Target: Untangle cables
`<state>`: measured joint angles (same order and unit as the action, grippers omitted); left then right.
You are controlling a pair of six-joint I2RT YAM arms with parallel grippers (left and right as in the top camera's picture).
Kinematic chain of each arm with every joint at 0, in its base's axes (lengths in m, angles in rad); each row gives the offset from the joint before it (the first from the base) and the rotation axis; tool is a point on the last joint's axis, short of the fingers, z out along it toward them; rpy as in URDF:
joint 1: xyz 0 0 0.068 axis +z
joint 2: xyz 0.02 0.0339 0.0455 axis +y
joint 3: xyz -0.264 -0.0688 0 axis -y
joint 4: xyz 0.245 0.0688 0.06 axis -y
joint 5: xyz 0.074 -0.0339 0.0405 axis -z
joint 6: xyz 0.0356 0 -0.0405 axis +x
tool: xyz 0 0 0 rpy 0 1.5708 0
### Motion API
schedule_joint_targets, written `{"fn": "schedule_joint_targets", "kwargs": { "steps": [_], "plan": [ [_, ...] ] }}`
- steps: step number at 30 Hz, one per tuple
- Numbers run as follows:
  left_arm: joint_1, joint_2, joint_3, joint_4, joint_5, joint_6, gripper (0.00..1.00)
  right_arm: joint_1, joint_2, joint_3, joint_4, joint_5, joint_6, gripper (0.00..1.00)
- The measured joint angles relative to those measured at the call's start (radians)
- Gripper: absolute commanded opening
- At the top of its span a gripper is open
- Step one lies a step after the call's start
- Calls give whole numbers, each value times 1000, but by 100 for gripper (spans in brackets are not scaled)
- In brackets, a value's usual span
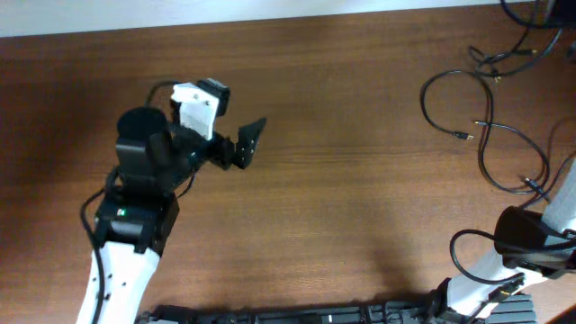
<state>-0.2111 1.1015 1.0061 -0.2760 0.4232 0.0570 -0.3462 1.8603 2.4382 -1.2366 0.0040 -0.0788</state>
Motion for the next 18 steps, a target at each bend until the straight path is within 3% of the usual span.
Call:
{"fn": "schedule_joint_targets", "kwargs": {
  "steps": [5,10,18],
  "plan": [
    [0,-101,0,-32,-143,-6,99,-18,38,0,16,0,1,4],
    [0,-101,0,-126,-152,-10,99,-18,48,0,20,0,0,4],
    [0,-100,0,-129,-152,-10,99,-25,83,0,44,101,1,4]
  ]
}}
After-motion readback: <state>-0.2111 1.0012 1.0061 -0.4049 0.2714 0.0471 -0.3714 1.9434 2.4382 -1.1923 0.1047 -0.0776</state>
